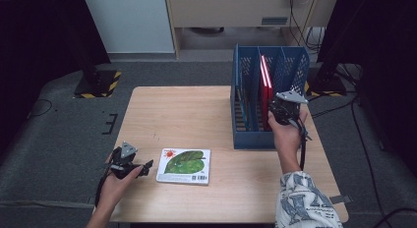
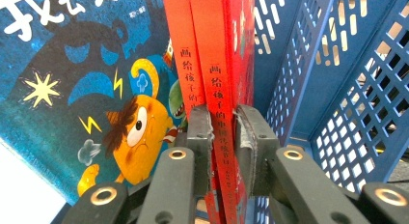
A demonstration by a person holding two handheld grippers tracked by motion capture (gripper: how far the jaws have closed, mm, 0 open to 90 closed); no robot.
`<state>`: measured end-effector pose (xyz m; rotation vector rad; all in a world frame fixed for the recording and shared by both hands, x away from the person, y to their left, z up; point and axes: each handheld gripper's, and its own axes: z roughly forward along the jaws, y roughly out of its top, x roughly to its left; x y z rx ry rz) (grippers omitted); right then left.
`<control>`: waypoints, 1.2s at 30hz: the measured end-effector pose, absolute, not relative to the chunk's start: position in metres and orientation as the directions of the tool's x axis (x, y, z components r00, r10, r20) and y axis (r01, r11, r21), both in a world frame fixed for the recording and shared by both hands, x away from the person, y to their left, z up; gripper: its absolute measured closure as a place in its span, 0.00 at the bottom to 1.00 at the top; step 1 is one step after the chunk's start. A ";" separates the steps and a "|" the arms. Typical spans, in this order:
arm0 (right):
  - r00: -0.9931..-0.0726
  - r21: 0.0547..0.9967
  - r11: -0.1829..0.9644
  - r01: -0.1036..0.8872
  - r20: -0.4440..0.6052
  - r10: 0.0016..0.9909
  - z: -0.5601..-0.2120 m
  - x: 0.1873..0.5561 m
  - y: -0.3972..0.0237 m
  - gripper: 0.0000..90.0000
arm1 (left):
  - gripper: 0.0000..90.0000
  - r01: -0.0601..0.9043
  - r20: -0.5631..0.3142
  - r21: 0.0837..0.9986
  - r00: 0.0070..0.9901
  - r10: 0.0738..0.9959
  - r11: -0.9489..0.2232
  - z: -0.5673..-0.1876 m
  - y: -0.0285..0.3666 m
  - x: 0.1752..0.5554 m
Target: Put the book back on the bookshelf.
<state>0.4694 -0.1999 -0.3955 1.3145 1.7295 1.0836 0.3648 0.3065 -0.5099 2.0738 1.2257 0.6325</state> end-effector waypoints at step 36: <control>-0.489 0.939 0.089 0.333 0.091 0.868 -0.423 0.390 -0.184 0.21 | 0.06 0.559 0.053 0.737 0.511 0.858 -0.379 -0.510 0.294 0.363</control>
